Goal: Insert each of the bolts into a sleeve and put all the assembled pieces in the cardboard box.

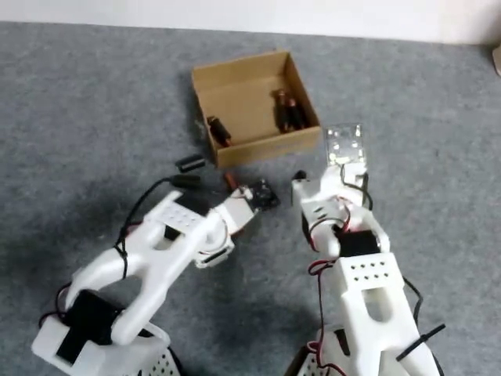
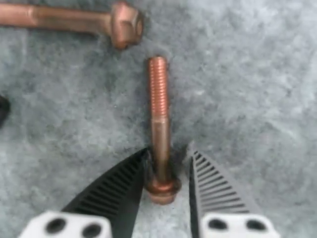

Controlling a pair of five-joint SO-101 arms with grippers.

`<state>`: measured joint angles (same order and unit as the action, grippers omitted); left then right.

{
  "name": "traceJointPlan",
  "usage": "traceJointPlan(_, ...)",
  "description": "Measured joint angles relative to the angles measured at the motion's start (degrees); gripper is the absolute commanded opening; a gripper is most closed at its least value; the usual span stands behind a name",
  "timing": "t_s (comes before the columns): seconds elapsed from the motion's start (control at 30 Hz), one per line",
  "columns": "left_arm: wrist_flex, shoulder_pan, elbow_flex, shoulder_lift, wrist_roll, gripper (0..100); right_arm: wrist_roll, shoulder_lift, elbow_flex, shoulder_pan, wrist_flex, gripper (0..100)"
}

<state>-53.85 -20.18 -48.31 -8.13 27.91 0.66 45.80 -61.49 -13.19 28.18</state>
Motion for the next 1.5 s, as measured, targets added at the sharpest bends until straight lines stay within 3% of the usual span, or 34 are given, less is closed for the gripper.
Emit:
traceJointPlan(0.47,-6.8,1.7,1.6,-0.8,4.1,1,0.0,0.0,0.0,0.0,0.0,38.2)
traceJointPlan(0.63,-11.9,12.7,5.8,-6.1,-6.5,1,0.0,0.0,0.0,0.0,0.0,38.2)
traceJointPlan(0.73,-12.4,24.1,6.2,-6.5,-15.6,1,0.0,0.0,0.0,0.0,0.0,38.2)
traceJointPlan(0.83,-11.3,34.5,6.2,-6.5,-18.4,1,0.0,0.0,0.0,0.0,0.0,38.2)
traceJointPlan(1.07,-6.5,38.8,3.9,-6.5,-18.5,1,0.0,0.0,-0.2,0.0,0.0,38.2)
traceJointPlan(1.13,-6.2,38.3,4.3,-6.5,-12.7,1,0.0,0.0,-0.2,0.0,0.0,38.2)
traceJointPlan(1.2,-6.5,37.0,5.9,-6.5,-2.0,1,0.0,0.0,-0.2,0.0,0.0,38.2)
traceJointPlan(1.4,-22.7,36.0,12.4,-6.5,44.5,1,0.0,0.0,-0.5,0.0,-0.4,38.2)
traceJointPlan(1.43,-25.6,35.9,13.4,-6.5,49.0,1,0.0,0.0,-1.2,0.0,-1.2,38.2)
traceJointPlan(1.5,-29.2,35.9,14.7,-6.5,50.6,1,0.0,0.0,-2.7,0.0,-3.3,38.2)
